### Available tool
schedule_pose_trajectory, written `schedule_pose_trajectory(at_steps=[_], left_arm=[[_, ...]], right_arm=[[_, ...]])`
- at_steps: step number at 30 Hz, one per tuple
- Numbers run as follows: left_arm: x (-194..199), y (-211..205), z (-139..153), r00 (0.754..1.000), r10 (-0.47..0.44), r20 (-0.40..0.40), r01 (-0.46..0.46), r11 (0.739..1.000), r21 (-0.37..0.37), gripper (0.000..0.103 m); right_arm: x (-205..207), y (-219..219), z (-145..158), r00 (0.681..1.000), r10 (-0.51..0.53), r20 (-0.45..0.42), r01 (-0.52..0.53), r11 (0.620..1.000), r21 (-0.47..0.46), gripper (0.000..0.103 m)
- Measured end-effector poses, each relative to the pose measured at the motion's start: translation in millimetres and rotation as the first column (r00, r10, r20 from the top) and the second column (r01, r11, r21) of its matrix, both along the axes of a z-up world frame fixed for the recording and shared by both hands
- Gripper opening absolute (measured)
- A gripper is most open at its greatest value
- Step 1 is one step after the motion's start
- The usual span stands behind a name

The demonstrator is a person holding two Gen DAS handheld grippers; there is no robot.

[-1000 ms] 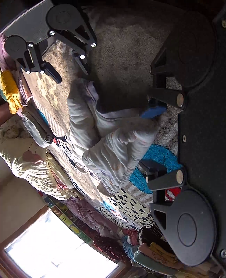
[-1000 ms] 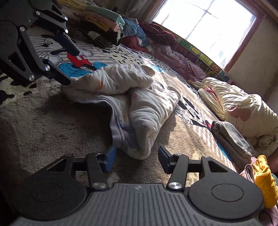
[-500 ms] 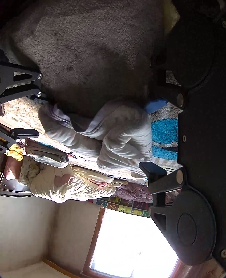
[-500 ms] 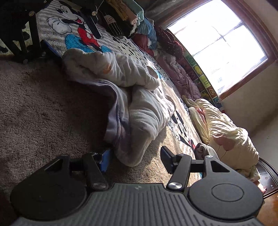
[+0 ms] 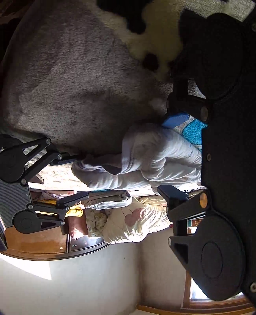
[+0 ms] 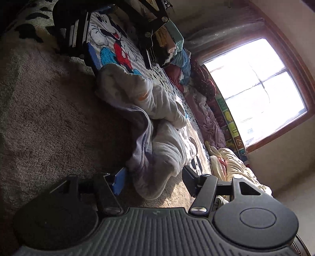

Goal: Fold clothes

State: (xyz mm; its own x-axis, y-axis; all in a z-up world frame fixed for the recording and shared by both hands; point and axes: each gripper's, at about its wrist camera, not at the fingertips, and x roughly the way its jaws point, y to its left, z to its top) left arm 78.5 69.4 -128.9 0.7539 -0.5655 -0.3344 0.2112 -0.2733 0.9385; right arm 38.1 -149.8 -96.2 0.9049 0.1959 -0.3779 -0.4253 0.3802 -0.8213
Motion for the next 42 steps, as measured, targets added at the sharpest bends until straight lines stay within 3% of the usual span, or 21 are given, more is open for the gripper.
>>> schedule_pose_trajectory(at_steps=[2, 10, 11, 12, 14, 15, 19, 27, 35, 38, 42], left_arm=[[7, 1, 3, 1.0, -0.007, 0.007, 0.007, 1.0, 0.015, 0.063], [26, -21, 10, 0.995, -0.093, -0.04, 0.097, 0.987, 0.126, 0.071], [27, -21, 10, 0.995, -0.088, -0.054, 0.094, 0.986, 0.137, 0.067], [25, -19, 5, 0.995, -0.088, -0.054, 0.095, 0.985, 0.147, 0.052], [21, -17, -8, 0.995, -0.099, -0.025, 0.102, 0.983, 0.153, 0.042], [19, -15, -14, 0.996, -0.089, -0.012, 0.09, 0.986, 0.138, 0.035], [17, -16, -16, 1.0, -0.027, -0.012, 0.028, 0.998, 0.055, 0.024], [19, -21, 14, 0.993, 0.043, -0.106, -0.055, 0.992, -0.11, 0.016], [-9, -12, 30, 0.984, -0.038, -0.175, 0.031, 0.999, -0.043, 0.014], [-23, -1, 47, 0.971, -0.019, -0.239, -0.007, 0.994, -0.106, 0.014], [-29, 10, 58, 0.965, 0.006, -0.261, -0.038, 0.992, -0.117, 0.014]], right_arm=[[3, -3, 5, 0.999, 0.0, -0.043, 0.001, 1.0, 0.014, 0.06], [0, -4, -1, 0.998, -0.019, -0.053, 0.021, 0.999, 0.047, 0.058], [0, -5, -1, 0.998, -0.021, -0.056, 0.024, 0.998, 0.052, 0.058], [0, -5, 0, 0.998, -0.022, -0.059, 0.025, 0.998, 0.054, 0.058], [2, -6, 1, 0.998, -0.022, -0.064, 0.026, 0.998, 0.059, 0.058], [3, -7, 2, 0.998, -0.022, -0.067, 0.027, 0.998, 0.062, 0.058], [3, -8, 1, 0.998, -0.018, -0.067, 0.023, 0.997, 0.072, 0.058], [-3, -10, 3, 0.999, -0.015, -0.052, 0.018, 0.997, 0.071, 0.062], [-20, -9, -2, 1.0, 0.026, -0.013, -0.026, 0.999, 0.023, 0.064], [-32, -9, 0, 0.997, 0.074, -0.003, -0.074, 0.997, -0.002, 0.069], [-57, -9, 0, 0.99, 0.143, -0.006, -0.143, 0.989, -0.036, 0.073]])
